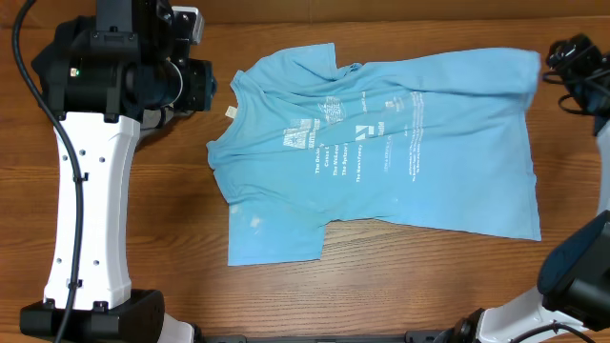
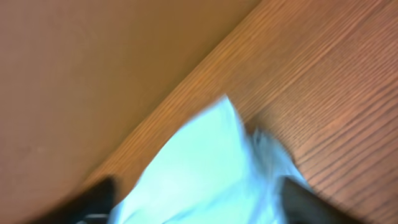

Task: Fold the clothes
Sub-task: 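Grasp the bottom hem corners with the left and right grippers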

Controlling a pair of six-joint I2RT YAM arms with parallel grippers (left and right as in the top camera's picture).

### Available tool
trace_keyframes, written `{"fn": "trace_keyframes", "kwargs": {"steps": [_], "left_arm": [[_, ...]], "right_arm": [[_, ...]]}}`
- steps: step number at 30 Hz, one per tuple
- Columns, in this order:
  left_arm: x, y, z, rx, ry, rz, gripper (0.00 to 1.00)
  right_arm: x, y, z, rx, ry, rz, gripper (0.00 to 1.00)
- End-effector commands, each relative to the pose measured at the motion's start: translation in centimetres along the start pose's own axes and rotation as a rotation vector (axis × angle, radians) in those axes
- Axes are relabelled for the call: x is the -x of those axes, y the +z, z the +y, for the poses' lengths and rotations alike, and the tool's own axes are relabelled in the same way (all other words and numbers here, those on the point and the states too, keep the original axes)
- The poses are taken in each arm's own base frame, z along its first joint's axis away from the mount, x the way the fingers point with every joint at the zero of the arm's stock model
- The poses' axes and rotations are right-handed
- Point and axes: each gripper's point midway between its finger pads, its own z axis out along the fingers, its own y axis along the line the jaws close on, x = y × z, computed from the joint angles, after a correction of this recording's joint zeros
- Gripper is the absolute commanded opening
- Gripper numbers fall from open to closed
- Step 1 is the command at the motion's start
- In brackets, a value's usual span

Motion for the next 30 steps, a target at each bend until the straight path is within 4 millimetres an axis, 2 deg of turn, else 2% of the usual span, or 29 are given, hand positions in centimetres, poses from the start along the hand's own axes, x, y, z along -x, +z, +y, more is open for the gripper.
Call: {"fn": "trace_keyframes", "kwargs": {"steps": [1, 4, 9, 11, 14, 18, 25, 27, 28, 29, 30], "left_arm": [[-0.1, -1.2, -0.2, 0.001, -0.005, -0.016, 0.52], [-0.7, -1.2, 0.4, 0.037, -0.006, 0.008, 0.61], [-2.4, -1.3, 1.1, 0.079, -0.015, 0.078, 0.66], [-3.0, -1.4, 1.1, 0.078, -0.018, 0.1, 0.67], [-3.8, -1.4, 1.1, 0.079, -0.022, 0.132, 0.79], [-4.7, -1.4, 1.5, 0.1, -0.026, 0.172, 0.79], [-6.2, -1.0, 1.6, 0.101, -0.039, 0.232, 0.8], [-6.7, -0.6, 1.6, 0.102, -0.048, 0.252, 0.8], [-7.0, -0.4, 1.7, 0.102, -0.054, 0.262, 0.81], [-7.3, -0.2, 1.7, 0.104, -0.062, 0.274, 0.81], [-8.1, 0.5, 1.8, 0.106, -0.079, 0.306, 0.81]], "right_arm": [[-2.2, -1.6, 0.3, 0.04, 0.032, 0.131, 1.0], [-4.7, -3.1, -1.4, -0.037, 0.091, 0.24, 1.0], [-10.9, -6.5, -7.5, -0.391, 0.205, 0.443, 1.0], [-12.3, -7.2, -10.3, -0.526, 0.187, 0.465, 0.85], [-14.5, -8.0, -14.0, -0.686, 0.236, 0.479, 0.73], [-18.1, -9.0, -18.0, -0.757, 0.322, 0.565, 0.73], [-22.0, -9.5, -21.3, -0.741, 0.473, 0.62, 0.73], [-22.9, -9.2, -21.7, -0.719, 0.501, 0.625, 0.82], [-23.3, -9.0, -21.8, -0.711, 0.507, 0.626, 0.82], [-23.7, -8.8, -21.9, -0.702, 0.513, 0.626, 0.81], [-24.4, -8.3, -21.9, -0.68, 0.521, 0.624, 0.71]]}}
